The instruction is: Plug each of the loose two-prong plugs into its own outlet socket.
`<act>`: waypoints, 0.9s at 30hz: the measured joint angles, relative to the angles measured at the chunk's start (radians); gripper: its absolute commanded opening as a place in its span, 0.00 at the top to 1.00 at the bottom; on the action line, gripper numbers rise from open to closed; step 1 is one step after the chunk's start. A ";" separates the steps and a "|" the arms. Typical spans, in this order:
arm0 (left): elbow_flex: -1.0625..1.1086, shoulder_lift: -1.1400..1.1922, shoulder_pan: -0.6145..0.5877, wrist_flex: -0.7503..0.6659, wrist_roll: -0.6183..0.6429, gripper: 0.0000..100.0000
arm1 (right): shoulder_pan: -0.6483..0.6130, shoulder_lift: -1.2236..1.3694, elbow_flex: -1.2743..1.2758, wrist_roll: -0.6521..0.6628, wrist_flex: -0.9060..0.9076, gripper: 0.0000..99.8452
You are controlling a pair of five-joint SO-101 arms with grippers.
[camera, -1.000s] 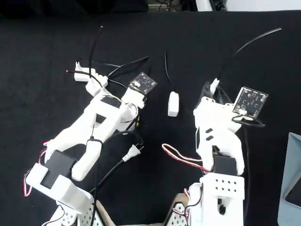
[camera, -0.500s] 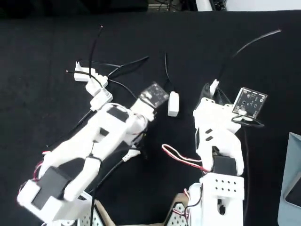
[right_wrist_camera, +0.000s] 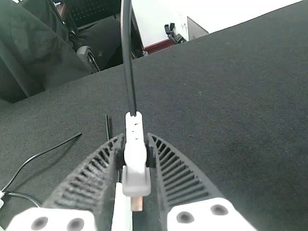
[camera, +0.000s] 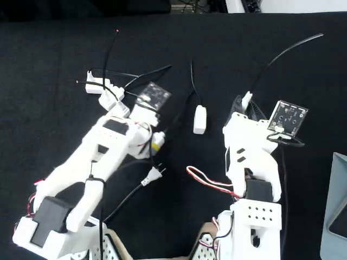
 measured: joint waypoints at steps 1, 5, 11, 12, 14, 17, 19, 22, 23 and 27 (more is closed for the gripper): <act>0.000 0.000 -0.012 -0.011 0.000 0.73 | 0.000 0.000 0.000 0.000 0.000 0.99; 0.000 -0.005 -0.048 -0.032 0.000 0.73 | 0.000 0.000 0.000 0.000 0.000 0.99; -0.002 -0.015 -0.063 -0.038 0.000 0.73 | 0.000 0.000 0.000 0.000 0.000 0.99; -0.002 -0.015 -0.063 -0.038 0.003 0.73 | 0.000 0.000 0.000 0.000 0.000 0.99; -0.003 -0.015 -0.066 -0.038 0.008 0.73 | 0.000 0.000 0.000 0.000 0.000 0.99; -0.026 -0.015 -0.086 -0.015 0.008 0.73 | 0.000 0.000 0.000 0.000 0.000 0.99; -0.063 -0.015 -0.092 0.035 0.008 0.73 | 0.000 0.000 0.000 0.000 0.000 0.99; -0.126 -0.037 -0.097 0.146 0.008 0.73 | 0.000 0.000 0.000 0.000 0.000 0.99; -0.140 -0.058 -0.097 0.180 0.008 0.73 | 0.000 0.000 0.000 0.000 0.000 0.99; -0.153 -0.190 -0.124 0.269 0.011 0.73 | -0.018 0.000 0.000 0.005 0.014 0.99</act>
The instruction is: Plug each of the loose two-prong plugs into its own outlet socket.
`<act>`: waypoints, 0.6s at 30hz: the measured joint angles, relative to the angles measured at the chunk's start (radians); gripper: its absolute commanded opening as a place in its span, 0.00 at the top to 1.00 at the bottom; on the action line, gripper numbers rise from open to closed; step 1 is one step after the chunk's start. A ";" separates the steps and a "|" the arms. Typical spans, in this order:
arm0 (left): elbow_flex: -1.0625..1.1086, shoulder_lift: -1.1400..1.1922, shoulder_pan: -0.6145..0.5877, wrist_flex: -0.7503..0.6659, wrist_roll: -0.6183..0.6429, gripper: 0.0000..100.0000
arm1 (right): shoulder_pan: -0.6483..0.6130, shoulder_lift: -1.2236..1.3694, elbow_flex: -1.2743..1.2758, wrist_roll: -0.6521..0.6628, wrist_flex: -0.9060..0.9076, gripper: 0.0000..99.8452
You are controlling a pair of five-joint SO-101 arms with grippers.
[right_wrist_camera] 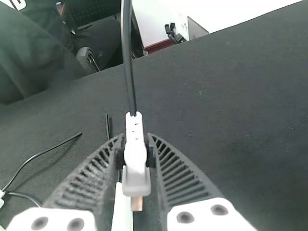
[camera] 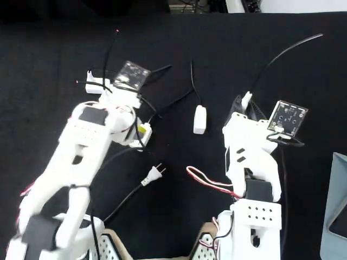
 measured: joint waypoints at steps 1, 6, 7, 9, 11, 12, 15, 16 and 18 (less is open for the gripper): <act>0.000 -0.046 -0.012 0.011 0.005 0.73 | -0.023 0.000 0.000 0.017 0.017 0.99; 0.112 -0.325 -0.104 0.021 0.028 0.73 | -0.140 0.000 0.000 0.086 0.094 0.99; 0.147 -0.384 -0.129 0.021 0.031 0.73 | -0.169 0.000 -0.002 0.097 0.106 0.99; 0.219 -0.488 -0.187 0.021 0.031 0.73 | -0.233 0.000 -0.008 0.120 0.127 0.99; 0.288 -0.588 -0.258 0.021 0.031 0.73 | -0.295 0.000 -0.011 0.143 0.143 0.99; 0.324 -0.632 -0.299 0.021 0.031 0.73 | -0.325 0.000 -0.011 0.157 0.147 0.99; 0.428 -0.752 -0.434 0.021 0.031 0.73 | -0.413 0.000 -0.011 0.195 0.150 0.99; 0.460 -0.787 -0.476 0.021 0.028 0.73 | -0.442 0.000 -0.011 0.207 0.150 0.99; 0.519 -0.850 -0.534 0.021 0.003 0.73 | -0.500 0.000 -0.011 0.229 0.150 0.99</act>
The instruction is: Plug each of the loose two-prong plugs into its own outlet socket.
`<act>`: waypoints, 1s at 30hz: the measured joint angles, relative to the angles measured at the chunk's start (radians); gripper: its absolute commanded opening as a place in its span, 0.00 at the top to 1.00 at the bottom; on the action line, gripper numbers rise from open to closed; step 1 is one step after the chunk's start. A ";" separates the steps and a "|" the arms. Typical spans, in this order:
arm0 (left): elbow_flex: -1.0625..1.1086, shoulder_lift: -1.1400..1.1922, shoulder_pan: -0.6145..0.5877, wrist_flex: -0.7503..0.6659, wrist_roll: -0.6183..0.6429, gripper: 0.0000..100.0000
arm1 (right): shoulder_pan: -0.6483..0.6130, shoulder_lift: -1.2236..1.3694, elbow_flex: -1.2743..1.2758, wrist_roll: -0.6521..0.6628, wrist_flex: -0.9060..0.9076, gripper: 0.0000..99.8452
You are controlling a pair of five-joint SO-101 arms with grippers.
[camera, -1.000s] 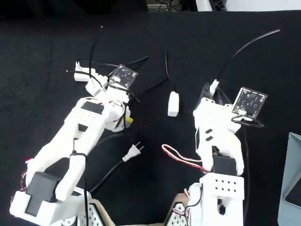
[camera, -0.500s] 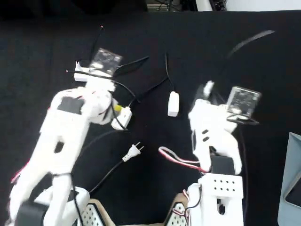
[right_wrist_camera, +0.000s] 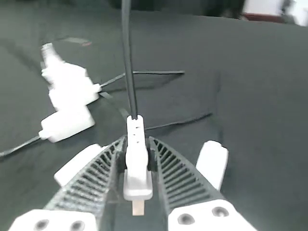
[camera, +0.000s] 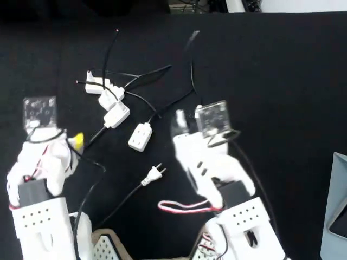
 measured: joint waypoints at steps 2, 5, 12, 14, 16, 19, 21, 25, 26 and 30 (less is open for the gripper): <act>0.055 -0.057 -0.023 0.000 -0.014 0.73 | -0.057 0.000 0.000 0.021 0.000 0.99; 0.123 -0.124 -0.031 -0.006 -0.017 0.73 | -0.149 0.000 -0.020 0.034 0.009 0.99; 0.167 -0.235 -0.020 -0.101 0.098 0.73 | -0.338 0.000 -0.075 0.034 0.069 0.99; 0.167 -0.253 0.031 -0.106 0.109 0.73 | -0.374 0.000 -0.075 0.034 0.071 0.99; 0.167 -0.270 0.086 -0.106 0.115 0.73 | -0.402 0.000 -0.075 0.034 0.071 0.99; 0.167 -0.295 0.163 -0.106 0.118 0.73 | -0.410 0.000 -0.075 0.034 0.071 0.99; 0.167 -0.313 0.207 -0.106 0.118 0.73 | -0.414 0.000 -0.075 0.034 0.071 0.99; 0.167 -0.365 0.281 -0.106 0.118 0.73 | -0.416 0.000 -0.075 0.034 0.071 0.99; 0.167 -0.381 0.298 -0.106 0.118 0.73 | -0.419 0.000 -0.075 0.034 0.071 0.99; 0.167 -0.442 0.385 -0.089 0.118 0.73 | -0.443 0.000 -0.075 0.034 0.071 0.99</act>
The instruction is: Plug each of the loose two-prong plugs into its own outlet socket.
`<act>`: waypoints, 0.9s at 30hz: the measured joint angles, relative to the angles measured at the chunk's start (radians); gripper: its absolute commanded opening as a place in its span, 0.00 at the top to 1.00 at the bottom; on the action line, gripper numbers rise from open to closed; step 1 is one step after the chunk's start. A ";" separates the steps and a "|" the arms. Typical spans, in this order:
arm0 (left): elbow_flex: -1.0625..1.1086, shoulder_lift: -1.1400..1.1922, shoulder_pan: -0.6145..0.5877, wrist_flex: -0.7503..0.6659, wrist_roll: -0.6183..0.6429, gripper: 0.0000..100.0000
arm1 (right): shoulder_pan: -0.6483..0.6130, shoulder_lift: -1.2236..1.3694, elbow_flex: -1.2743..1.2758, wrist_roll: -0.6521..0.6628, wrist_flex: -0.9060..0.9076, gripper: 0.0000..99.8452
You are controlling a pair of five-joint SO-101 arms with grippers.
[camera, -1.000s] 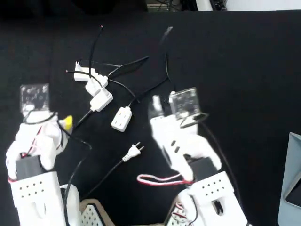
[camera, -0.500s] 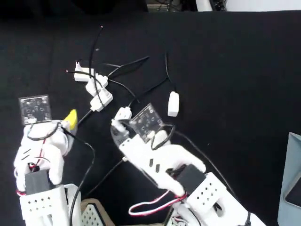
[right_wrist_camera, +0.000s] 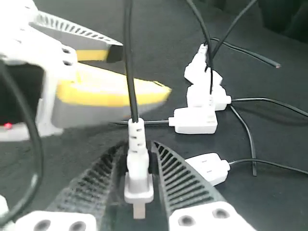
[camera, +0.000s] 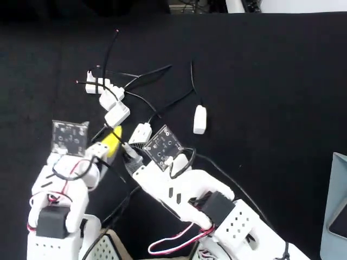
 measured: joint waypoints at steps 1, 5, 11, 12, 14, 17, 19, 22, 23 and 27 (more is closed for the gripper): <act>0.000 -0.014 0.029 0.018 0.000 0.73 | 0.000 0.000 0.000 0.000 0.000 0.99; -0.043 -0.060 0.123 0.100 0.002 0.73 | -0.002 0.000 0.000 0.000 0.000 0.99; -0.107 -0.118 0.206 0.198 0.002 0.73 | -0.003 0.000 0.000 0.000 0.000 0.99; -0.114 -0.124 0.206 0.206 0.000 0.73 | -0.003 0.000 0.000 0.000 0.009 0.99; -0.115 -0.129 0.207 0.224 0.000 0.73 | -0.003 0.000 0.000 0.000 0.032 0.99; -0.115 -0.135 0.163 0.241 0.000 0.73 | 0.006 0.000 0.000 0.000 0.041 0.99; -0.115 -0.137 0.100 0.241 0.000 0.73 | 0.043 0.009 0.000 0.002 0.041 0.99; -0.115 -0.137 -0.023 0.241 0.000 0.73 | 0.081 0.080 -0.023 0.002 0.041 0.99; -0.106 -0.137 -0.071 0.241 0.005 0.73 | 0.092 0.115 -0.038 0.002 0.041 0.99; -0.014 -0.138 -0.221 0.241 0.061 0.73 | 0.101 0.298 -0.118 0.054 0.005 0.99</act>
